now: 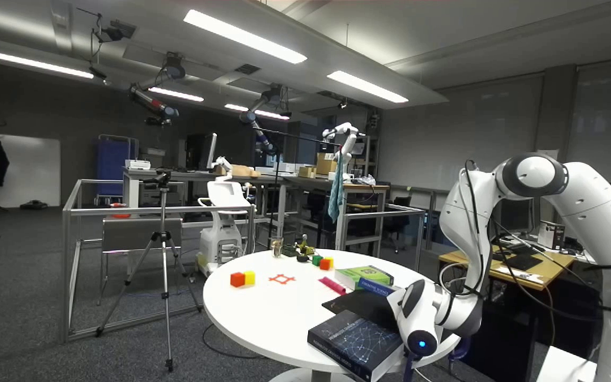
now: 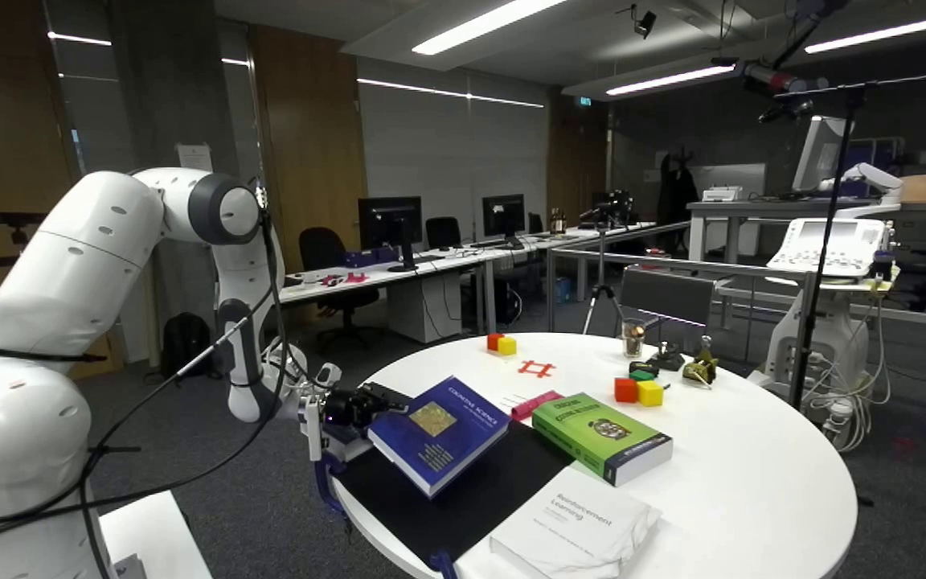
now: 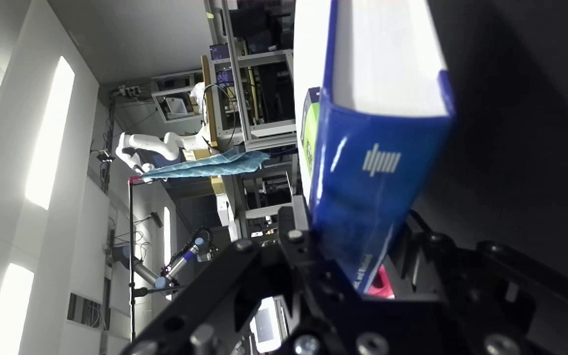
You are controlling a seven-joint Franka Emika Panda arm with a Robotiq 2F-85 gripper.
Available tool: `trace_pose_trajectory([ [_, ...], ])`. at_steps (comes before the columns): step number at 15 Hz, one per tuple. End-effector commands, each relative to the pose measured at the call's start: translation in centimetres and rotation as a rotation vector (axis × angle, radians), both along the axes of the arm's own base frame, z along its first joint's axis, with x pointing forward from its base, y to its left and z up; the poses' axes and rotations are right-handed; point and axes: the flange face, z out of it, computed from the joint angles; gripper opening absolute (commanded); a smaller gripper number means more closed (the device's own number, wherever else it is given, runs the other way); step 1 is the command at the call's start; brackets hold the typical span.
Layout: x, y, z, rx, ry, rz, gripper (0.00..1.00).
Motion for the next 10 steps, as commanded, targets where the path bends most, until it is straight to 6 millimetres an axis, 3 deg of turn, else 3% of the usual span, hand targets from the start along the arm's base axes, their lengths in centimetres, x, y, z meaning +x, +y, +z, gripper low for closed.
trace_pose_trajectory([
  [1,0.98,-0.66,2.55,-0.006,-0.082,0.019,0.17],
  [10,0.96,-0.98,1.95,0.068,-0.089,0.022,0.17],
])
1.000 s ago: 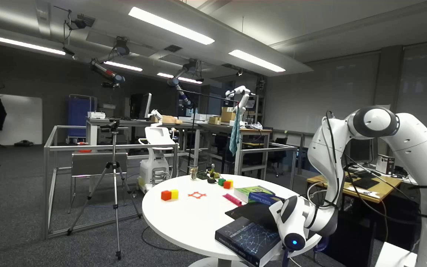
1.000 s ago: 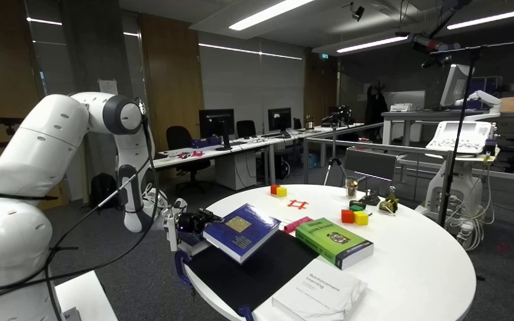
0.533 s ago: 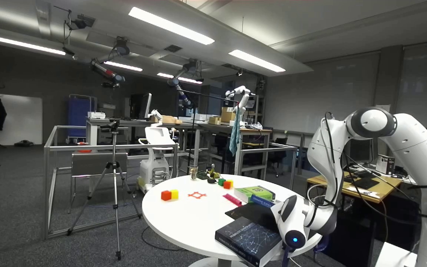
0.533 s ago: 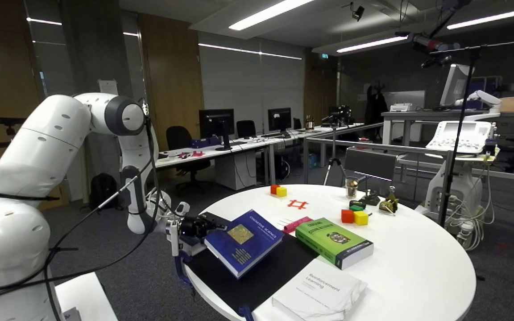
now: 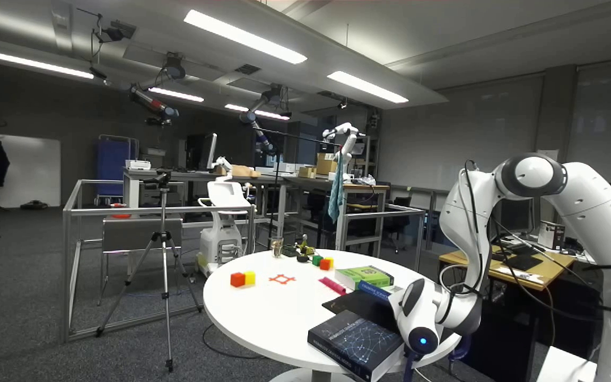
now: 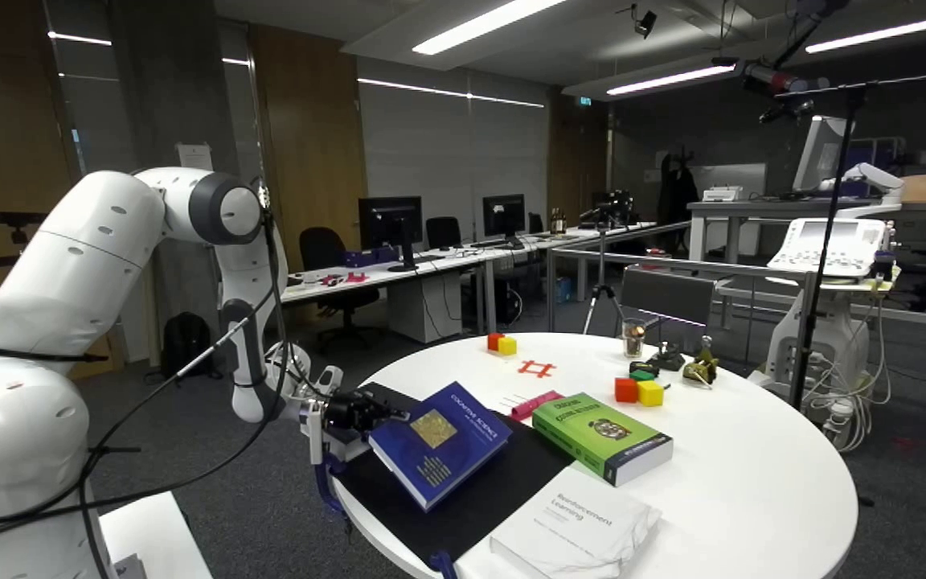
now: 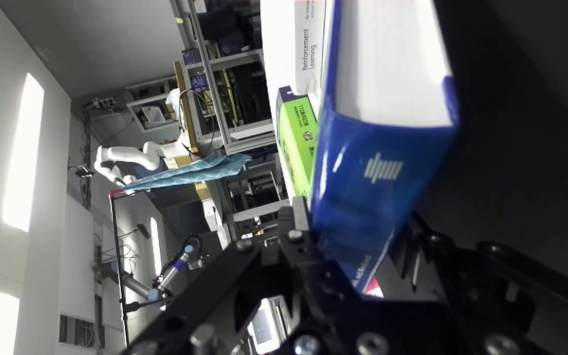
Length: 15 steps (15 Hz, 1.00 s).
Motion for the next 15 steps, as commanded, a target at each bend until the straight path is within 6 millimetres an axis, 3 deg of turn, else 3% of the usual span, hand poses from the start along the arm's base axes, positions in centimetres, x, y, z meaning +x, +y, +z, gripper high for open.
trace_pose_trajectory([
  [1,0.9,-1.0,2.5,-0.025,-0.076,0.013,0.17],
  [15,1.2,-2.5,1.9,0.012,-0.059,-0.008,0.17],
])
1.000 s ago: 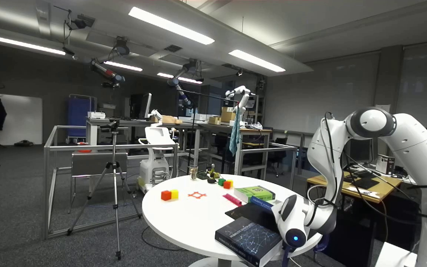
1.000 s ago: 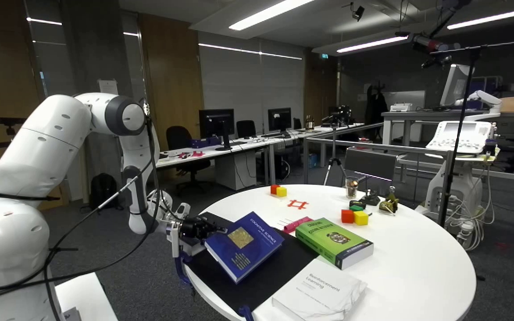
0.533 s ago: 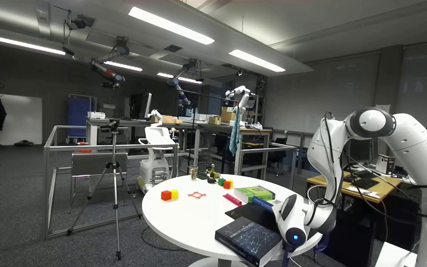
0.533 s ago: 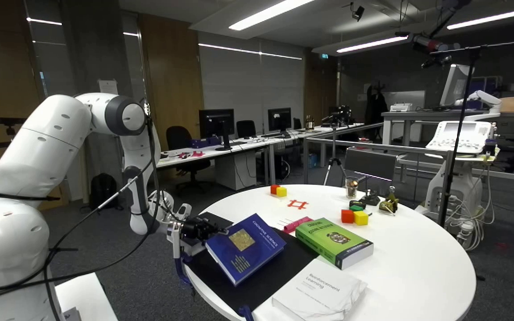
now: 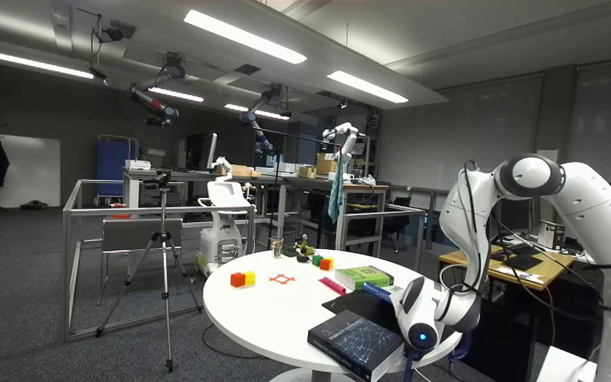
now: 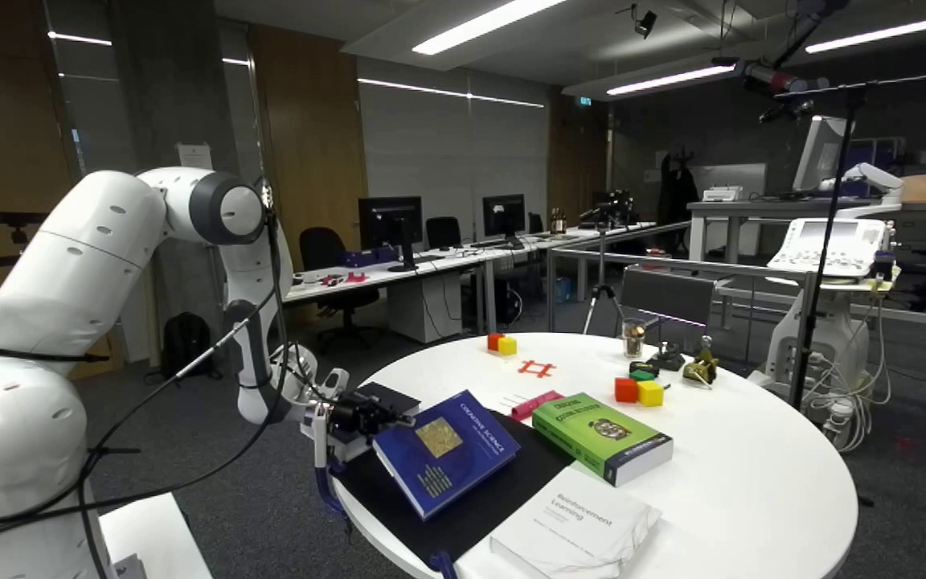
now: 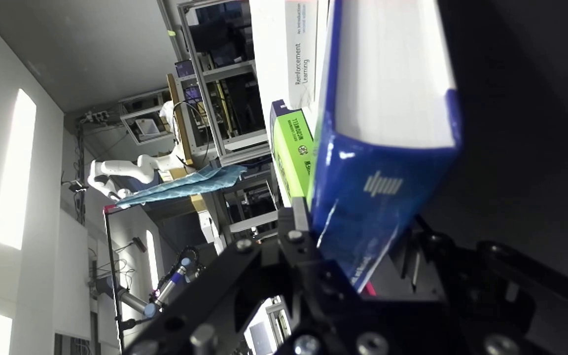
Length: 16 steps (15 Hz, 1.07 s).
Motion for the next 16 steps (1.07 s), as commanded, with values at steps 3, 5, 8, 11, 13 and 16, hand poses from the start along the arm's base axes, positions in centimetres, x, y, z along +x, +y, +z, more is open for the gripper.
trace_pose_trajectory([
  [3,0.9,-1.2,2.3,-0.016,-0.065,0.015,0.17],
  [5,1.0,-1.2,2.3,-0.016,-0.064,0.016,0.17],
  [8,1.3,-0.9,2.1,-0.014,-0.061,0.021,0.17],
  [11,1.5,-0.5,2.3,-0.012,-0.065,0.033,0.17],
  [13,1.7,-0.2,2.4,-0.003,-0.069,0.047,0.17],
  [16,2.1,0.3,2.4,0.015,-0.065,0.073,0.25],
])
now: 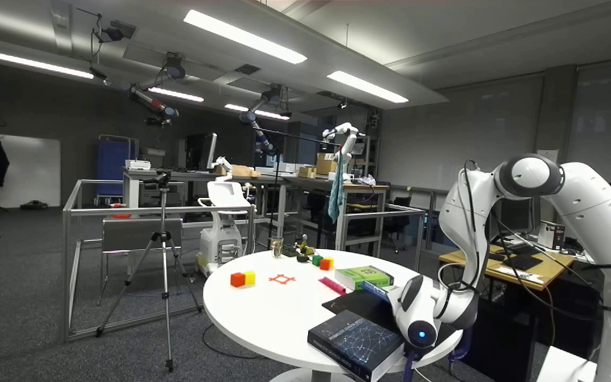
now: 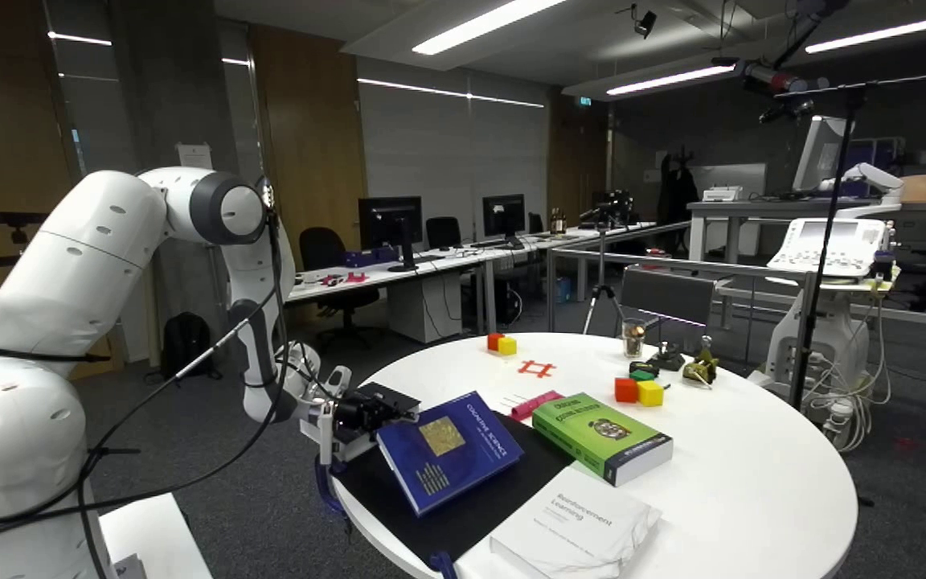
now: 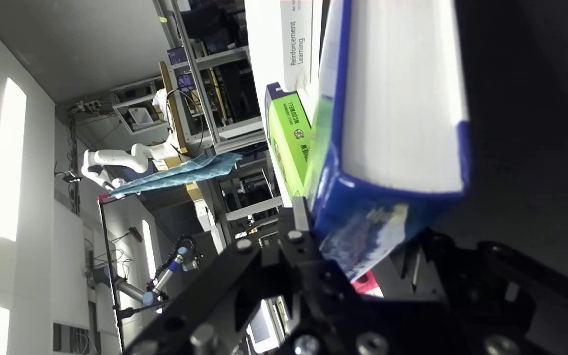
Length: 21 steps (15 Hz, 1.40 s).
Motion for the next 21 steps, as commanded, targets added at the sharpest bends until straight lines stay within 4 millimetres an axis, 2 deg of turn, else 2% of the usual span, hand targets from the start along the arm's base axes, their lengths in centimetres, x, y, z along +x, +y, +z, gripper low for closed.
trace_pose_trajectory([
  [1,1.3,0.2,2.2,0.007,-0.057,0.040,0.67],
  [3,1.4,0.4,2.3,0.025,-0.059,0.051,0.69],
  [7,1.5,0.9,2.7,0.087,-0.074,0.099,1.00],
  [13,1.5,1.8,3.4,0.251,-0.111,0.187,1.00],
  [18,1.8,3.4,6.2,0.382,-0.170,0.273,1.00],
  [21,1.9,4.6,7.2,0.477,-0.191,0.320,1.00],
])
